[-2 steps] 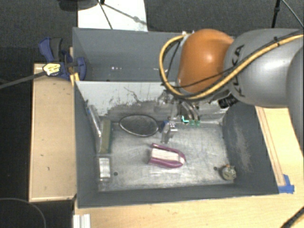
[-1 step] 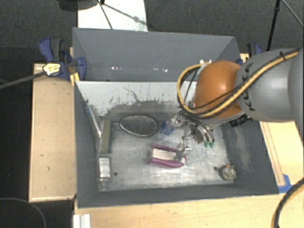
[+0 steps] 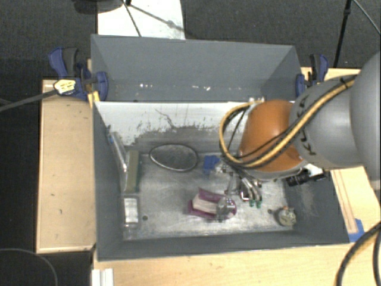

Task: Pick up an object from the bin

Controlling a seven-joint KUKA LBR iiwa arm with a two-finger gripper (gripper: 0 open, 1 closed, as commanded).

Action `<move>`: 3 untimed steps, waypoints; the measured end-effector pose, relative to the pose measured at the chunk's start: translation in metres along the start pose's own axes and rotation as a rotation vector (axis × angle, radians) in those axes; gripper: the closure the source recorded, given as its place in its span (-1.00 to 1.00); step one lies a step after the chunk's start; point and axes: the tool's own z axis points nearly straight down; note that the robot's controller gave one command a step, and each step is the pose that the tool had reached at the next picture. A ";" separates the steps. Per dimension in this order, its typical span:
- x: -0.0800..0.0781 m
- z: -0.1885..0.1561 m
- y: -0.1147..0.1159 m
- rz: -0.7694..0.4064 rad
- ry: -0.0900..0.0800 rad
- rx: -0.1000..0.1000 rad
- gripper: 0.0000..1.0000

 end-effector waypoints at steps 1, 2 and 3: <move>0.029 0.015 0.027 -0.017 -0.010 0.001 -1.00; 0.027 0.013 0.025 -0.013 -0.014 0.000 1.00; 0.026 -0.132 0.020 -0.178 -0.006 0.003 1.00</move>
Offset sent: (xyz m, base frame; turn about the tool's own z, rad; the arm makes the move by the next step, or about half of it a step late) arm -0.0293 0.0273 -0.0169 -0.0158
